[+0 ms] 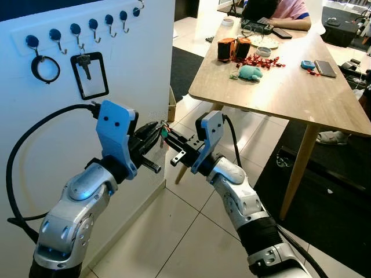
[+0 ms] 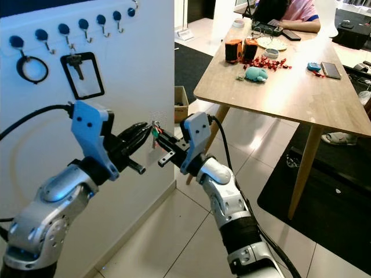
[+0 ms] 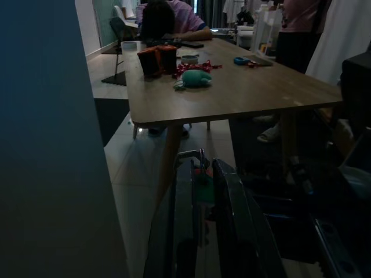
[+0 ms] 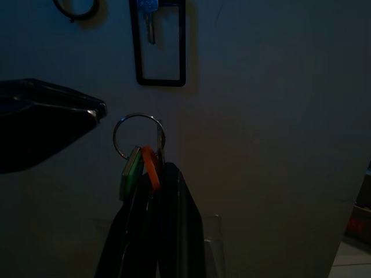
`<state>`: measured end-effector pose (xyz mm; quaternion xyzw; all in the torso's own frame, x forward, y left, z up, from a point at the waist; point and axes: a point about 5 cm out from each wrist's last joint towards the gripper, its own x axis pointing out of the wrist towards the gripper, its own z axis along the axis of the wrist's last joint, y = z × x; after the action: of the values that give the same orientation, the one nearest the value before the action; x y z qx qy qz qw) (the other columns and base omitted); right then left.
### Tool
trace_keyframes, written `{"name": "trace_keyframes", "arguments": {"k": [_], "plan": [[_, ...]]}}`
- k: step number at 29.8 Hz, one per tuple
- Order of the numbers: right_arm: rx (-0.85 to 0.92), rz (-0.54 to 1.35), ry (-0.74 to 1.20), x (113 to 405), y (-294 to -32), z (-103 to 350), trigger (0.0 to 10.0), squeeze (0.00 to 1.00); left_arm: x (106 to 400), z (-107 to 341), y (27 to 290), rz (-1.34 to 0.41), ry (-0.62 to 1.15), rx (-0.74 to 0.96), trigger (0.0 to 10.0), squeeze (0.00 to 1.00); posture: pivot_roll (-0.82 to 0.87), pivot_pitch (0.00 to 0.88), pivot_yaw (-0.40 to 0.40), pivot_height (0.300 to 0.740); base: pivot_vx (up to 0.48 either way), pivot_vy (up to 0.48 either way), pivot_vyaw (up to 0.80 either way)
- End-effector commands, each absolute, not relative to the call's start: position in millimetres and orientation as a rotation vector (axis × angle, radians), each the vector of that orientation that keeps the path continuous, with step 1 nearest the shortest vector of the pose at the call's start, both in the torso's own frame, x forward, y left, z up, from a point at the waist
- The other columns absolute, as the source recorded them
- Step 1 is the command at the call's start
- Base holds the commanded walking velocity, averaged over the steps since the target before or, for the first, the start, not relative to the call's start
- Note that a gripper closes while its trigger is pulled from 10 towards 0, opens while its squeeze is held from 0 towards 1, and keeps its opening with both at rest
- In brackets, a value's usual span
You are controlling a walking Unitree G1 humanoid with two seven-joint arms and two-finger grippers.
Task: Hang keys on a hook
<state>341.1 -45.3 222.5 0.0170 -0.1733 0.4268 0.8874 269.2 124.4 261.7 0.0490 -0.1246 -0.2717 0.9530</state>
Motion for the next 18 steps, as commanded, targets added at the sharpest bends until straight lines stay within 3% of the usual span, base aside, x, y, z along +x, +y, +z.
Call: {"name": "trace_keyframes", "arguments": {"k": [1,18], "plan": [[0.034,0.893,-0.361,341.0,-44.2,223.6,10.0,0.00,268.5,258.9,120.8,-0.561,-0.241,0.095,10.0,0.00,0.18,0.188,-0.035,0.740,0.000,0.000,0.00],[0.038,0.913,-0.367,338.9,-39.5,225.3,10.0,0.00,275.1,255.4,121.6,-0.514,-0.232,0.106,10.0,0.00,0.18,0.184,-0.034,0.740,0.000,0.000,0.00]]}}
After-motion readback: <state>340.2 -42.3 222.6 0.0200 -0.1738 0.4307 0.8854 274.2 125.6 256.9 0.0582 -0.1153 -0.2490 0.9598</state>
